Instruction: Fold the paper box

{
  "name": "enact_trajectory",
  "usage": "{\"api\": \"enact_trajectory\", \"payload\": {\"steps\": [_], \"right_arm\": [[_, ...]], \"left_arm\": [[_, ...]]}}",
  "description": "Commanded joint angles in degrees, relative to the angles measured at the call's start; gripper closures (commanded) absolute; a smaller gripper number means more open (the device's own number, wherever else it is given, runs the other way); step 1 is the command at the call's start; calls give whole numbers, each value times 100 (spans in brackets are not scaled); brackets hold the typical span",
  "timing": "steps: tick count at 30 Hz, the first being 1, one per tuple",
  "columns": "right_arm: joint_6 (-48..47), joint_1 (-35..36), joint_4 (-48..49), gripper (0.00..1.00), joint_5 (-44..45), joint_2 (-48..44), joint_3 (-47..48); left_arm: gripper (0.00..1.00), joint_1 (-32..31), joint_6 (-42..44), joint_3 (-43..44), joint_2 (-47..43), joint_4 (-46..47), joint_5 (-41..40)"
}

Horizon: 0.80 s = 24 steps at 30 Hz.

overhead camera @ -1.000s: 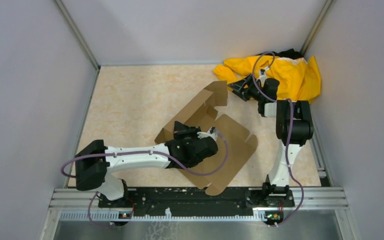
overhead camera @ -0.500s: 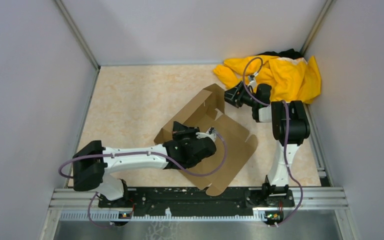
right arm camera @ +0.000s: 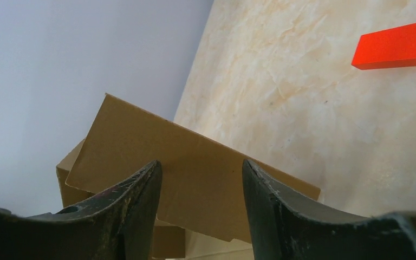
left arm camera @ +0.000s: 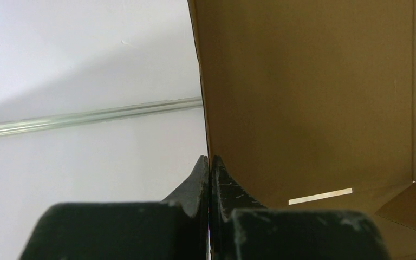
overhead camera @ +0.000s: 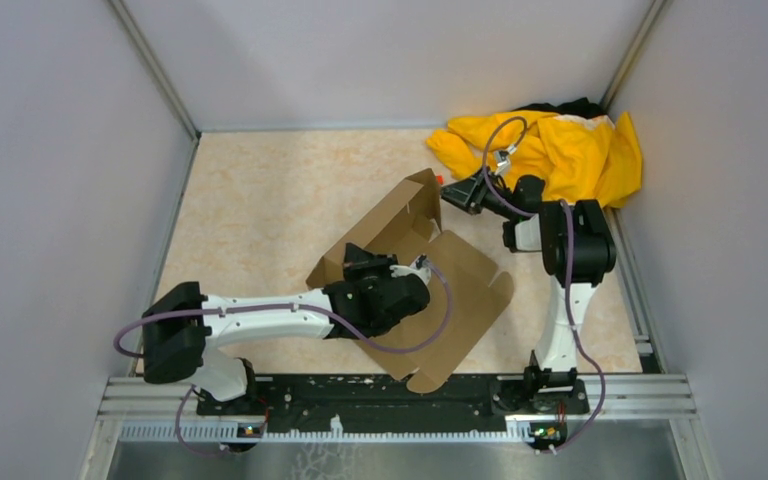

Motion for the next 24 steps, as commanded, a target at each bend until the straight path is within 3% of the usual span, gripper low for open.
{"api": "enact_trajectory", "payload": {"steps": [1,17,24], "right_arm": [[416,79,1175,44,-398,144,-13],[597,140,1719,45,-669,257,-394],[905,170,2508,45,-872,376,-674]], "left_arm": [[100,40,128,-54,-144,47,267],[100,70,232,-153,-321,64,535],[100,70,187,-115,-153,48,615]]}}
